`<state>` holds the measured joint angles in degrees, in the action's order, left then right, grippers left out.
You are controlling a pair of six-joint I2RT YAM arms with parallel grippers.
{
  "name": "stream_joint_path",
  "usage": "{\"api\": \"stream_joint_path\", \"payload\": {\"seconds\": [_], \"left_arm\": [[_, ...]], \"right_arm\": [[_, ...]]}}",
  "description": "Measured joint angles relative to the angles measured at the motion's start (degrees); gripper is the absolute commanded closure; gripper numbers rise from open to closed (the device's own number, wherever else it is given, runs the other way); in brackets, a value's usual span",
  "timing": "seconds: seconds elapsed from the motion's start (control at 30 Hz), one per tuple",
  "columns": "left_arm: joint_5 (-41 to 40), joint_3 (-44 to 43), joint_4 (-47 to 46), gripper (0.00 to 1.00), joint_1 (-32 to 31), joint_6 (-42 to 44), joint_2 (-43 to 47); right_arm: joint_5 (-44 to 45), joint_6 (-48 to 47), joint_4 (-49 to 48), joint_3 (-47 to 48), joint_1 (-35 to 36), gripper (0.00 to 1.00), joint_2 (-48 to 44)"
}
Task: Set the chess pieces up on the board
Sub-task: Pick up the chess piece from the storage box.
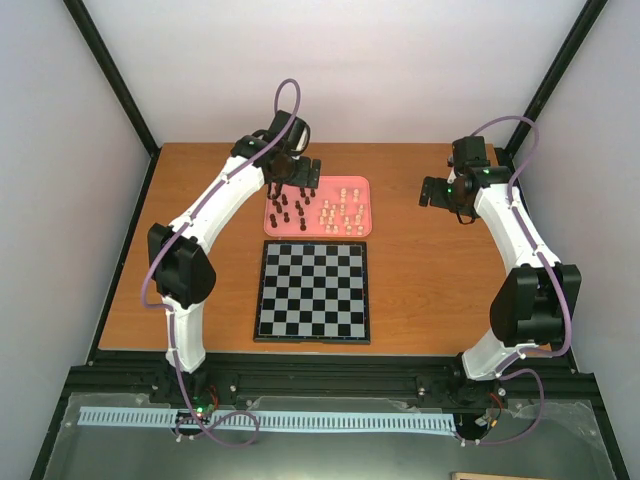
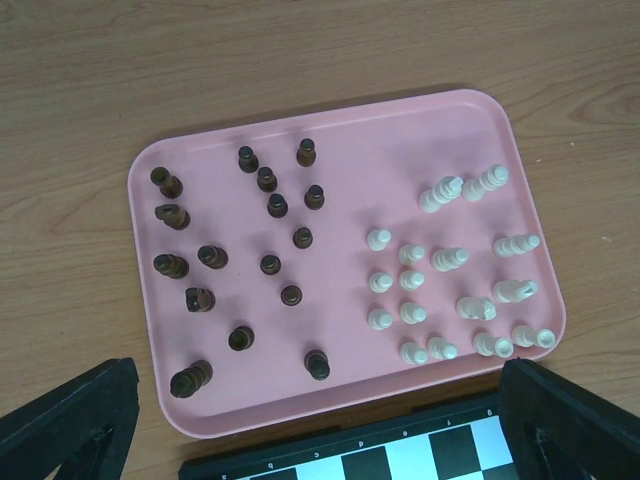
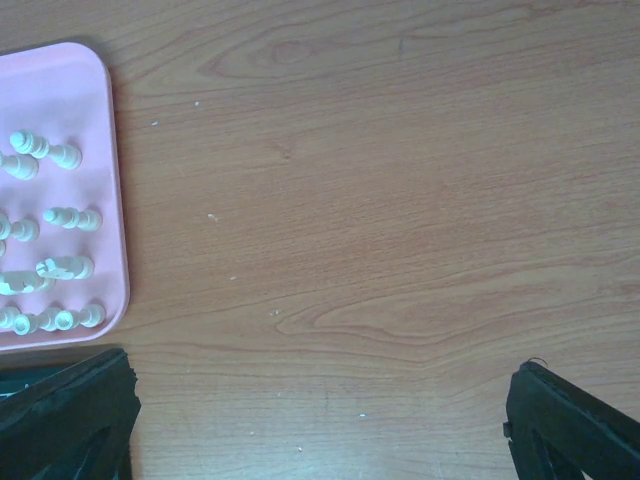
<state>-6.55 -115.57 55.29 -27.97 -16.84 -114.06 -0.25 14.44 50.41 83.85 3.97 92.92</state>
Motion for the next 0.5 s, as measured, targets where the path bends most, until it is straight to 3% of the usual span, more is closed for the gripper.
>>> {"api": "stream_joint_path", "payload": {"seconds": [0.5], "left_arm": [[-1.42, -0.74, 0.48, 0.00, 0.00, 0.09, 0.00]], "right_arm": [[-0.20, 0.17, 0.39, 0.00, 0.00, 0.00, -0.07]]}}
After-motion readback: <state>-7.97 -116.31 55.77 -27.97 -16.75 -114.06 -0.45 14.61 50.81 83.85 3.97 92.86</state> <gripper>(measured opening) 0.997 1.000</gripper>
